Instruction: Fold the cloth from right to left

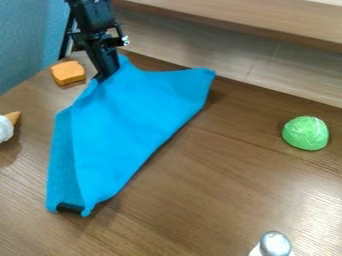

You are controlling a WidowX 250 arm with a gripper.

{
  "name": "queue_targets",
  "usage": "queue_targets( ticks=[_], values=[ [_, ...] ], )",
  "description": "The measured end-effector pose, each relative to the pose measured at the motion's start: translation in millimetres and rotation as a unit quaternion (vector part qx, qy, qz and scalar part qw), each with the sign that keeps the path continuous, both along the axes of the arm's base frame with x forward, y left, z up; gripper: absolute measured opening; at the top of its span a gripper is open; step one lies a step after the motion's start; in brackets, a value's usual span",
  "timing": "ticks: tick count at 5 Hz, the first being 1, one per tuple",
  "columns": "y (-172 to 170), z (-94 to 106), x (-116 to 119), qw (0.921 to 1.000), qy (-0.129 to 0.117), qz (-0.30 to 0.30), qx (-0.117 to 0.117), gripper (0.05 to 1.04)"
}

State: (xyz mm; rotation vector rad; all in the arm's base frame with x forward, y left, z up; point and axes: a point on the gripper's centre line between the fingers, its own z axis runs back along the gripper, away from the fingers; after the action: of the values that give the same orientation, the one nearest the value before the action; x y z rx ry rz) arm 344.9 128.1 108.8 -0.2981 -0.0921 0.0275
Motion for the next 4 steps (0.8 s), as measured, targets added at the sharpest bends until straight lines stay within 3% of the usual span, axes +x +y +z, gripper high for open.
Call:
queue_targets(
  ticks=[2, 3, 4],
  values=[
    [18.5, -24.8, -8.3, 0.9991, 0.037, 0.009, 0.017, 0.085],
    [19.8, -34.2, -11.3, 0.9981, 0.056, 0.018, 0.018, 0.231],
    [19.1, -35.1, -11.4, 0.998, 0.058, 0.019, 0.017, 0.495]
  ],
)
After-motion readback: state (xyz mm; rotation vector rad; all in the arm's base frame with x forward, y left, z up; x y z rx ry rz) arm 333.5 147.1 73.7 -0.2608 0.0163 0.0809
